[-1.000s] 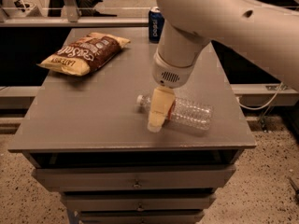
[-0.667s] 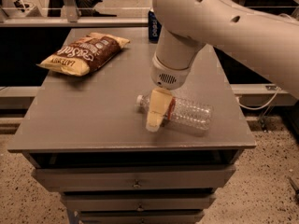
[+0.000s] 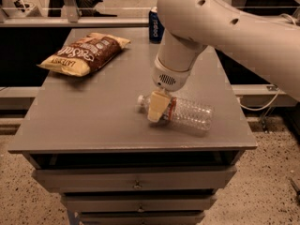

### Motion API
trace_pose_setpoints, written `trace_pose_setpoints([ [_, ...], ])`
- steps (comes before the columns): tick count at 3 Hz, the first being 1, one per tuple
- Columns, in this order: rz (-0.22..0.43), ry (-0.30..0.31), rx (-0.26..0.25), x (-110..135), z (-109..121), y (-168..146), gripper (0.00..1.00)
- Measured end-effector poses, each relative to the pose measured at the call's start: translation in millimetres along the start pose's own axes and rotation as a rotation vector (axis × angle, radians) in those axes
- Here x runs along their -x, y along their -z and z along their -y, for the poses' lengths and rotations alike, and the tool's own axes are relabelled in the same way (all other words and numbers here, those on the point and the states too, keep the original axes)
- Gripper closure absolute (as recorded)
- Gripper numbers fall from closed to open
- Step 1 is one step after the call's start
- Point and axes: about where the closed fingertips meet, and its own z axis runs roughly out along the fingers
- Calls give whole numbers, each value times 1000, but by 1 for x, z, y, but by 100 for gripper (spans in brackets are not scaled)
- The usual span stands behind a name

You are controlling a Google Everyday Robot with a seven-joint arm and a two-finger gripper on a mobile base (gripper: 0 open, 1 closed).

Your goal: Place water bottle upright

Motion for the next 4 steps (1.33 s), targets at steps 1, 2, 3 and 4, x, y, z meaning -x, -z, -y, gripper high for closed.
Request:
trace_pose_setpoints([
  [1,17,-26,15,0,2,-2,64],
  [2,100,-13,29,14,10,7,88],
  [3,268,29,36,41,28,38,100],
  [4,506,89,15,64,52,91,100],
])
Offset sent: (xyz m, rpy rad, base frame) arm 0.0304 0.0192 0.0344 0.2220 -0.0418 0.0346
